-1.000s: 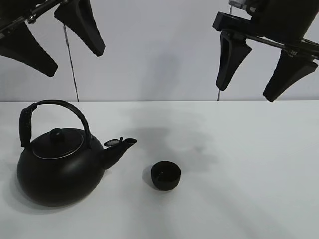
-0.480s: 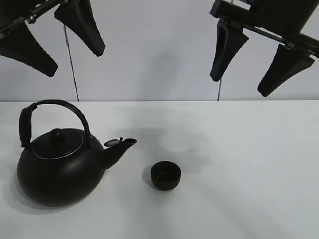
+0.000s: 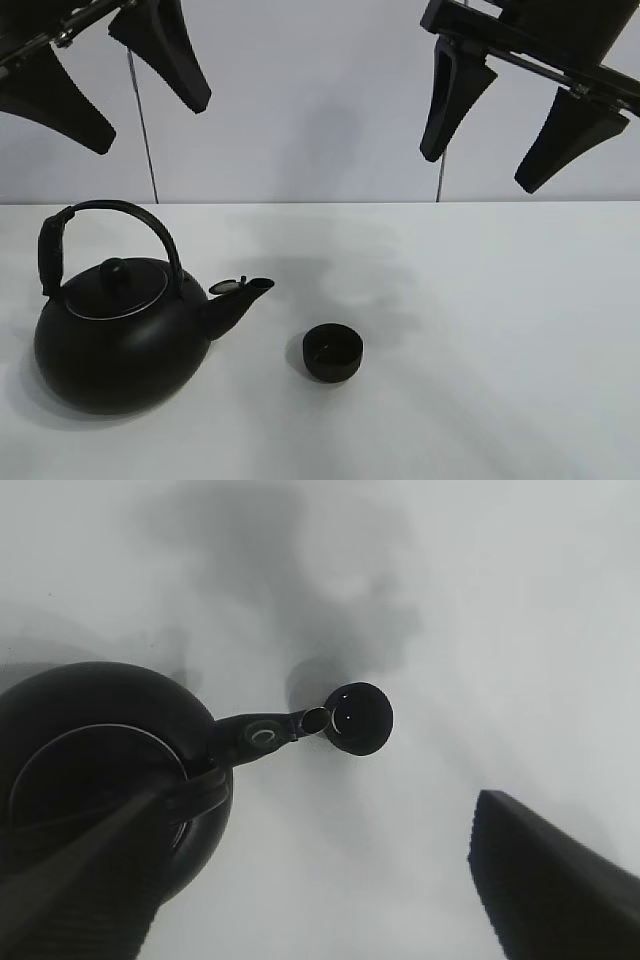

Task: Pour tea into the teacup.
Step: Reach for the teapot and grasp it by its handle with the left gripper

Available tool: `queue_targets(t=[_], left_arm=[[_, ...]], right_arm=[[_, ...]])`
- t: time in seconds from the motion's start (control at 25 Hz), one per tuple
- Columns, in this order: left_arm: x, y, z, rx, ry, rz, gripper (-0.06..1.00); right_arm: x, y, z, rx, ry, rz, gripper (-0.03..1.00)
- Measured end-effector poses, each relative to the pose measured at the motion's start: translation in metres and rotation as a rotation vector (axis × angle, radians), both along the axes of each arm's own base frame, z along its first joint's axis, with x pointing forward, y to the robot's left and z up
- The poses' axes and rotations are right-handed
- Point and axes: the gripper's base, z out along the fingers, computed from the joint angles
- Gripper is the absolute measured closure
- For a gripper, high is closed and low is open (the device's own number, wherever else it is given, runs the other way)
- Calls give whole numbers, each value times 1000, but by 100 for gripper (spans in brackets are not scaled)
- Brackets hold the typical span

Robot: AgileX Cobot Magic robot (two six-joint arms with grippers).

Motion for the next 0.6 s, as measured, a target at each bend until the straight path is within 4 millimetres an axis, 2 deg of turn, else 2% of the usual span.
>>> queue_targets(t=[0.36, 0.6], left_arm=[[1, 0, 0, -3, -9, 4, 35], [8, 0, 4, -23, -89, 37, 35]], right_arm=[[0, 0, 0, 0, -1, 0, 41], [1, 0, 0, 0, -6, -2, 41]])
